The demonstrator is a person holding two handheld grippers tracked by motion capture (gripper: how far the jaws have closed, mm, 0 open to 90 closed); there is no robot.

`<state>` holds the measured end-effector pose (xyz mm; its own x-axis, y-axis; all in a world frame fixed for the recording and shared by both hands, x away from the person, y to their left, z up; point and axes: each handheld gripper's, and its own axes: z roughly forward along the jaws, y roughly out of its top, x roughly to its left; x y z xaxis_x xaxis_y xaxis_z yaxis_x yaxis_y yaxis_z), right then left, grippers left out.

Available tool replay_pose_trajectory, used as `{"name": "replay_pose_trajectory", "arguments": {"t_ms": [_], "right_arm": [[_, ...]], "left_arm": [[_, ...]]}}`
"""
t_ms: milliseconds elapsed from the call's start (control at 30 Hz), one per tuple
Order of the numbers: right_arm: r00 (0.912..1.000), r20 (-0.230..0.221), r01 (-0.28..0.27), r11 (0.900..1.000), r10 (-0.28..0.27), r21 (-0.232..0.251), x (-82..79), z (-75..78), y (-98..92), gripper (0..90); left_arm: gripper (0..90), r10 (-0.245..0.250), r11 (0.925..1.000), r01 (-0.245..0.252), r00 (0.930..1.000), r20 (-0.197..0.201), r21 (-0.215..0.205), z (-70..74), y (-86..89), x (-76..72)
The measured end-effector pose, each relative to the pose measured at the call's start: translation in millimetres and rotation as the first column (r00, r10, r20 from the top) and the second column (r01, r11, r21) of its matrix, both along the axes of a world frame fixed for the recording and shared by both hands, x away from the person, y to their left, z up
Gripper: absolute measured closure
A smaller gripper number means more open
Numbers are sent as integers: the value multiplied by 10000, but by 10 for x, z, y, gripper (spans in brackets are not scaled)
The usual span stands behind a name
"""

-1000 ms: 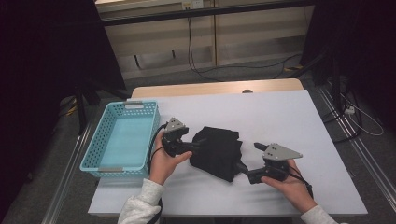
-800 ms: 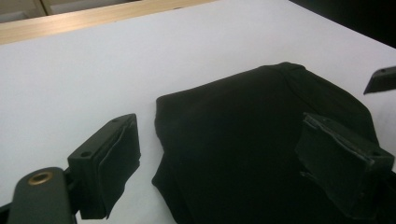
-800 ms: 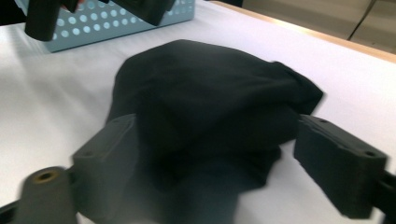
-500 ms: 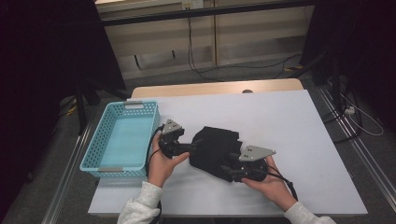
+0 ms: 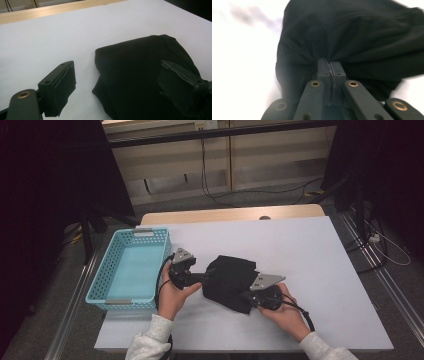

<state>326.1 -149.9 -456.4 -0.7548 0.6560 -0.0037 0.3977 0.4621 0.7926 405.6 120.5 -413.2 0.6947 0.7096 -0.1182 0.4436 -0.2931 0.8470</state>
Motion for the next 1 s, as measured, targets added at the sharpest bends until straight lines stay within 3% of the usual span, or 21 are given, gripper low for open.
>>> {"name": "replay_pose_trajectory", "arguments": {"t_ms": [100,200,267,333,567,700,800,933,1000], "right_arm": [[9983,409,418,9989,-426,215,21,117,-194,899],[9915,550,1137,9907,-1180,745,55,190,-442,899],[9843,703,1579,9858,-1618,570,65,191,-563,899],[9746,1126,1949,9808,-1937,-2,61,186,-637,899],[9651,800,2499,9683,-2494,48,88,155,-781,899],[9519,823,2939,9554,-2952,277,103,164,-900,899],[9463,617,3162,9483,-3174,274,128,130,-981,899],[9386,386,3419,9392,-3429,307,166,95,-1067,899],[9387,218,3432,9387,-3440,326,169,77,-1092,899]], "left_arm": [[152,-7,10000,6,10000,43,44,6,26,4],[156,81,10000,-81,9998,160,3,19,50,11],[157,86,10000,-86,9998,164,13,21,56,10],[158,93,10000,-93,9998,187,13,19,51,12],[159,-17,9998,12,9998,205,220,-12,7,-1],[159,-155,9992,151,9998,111,375,-44,-27,-1],[159,-279,9991,277,9996,56,306,-74,-72,-3],[170,-517,9970,512,9986,66,581,-91,-96,-8],[167,-514,9973,510,9987,57,530,-96,-101,-10]]}}
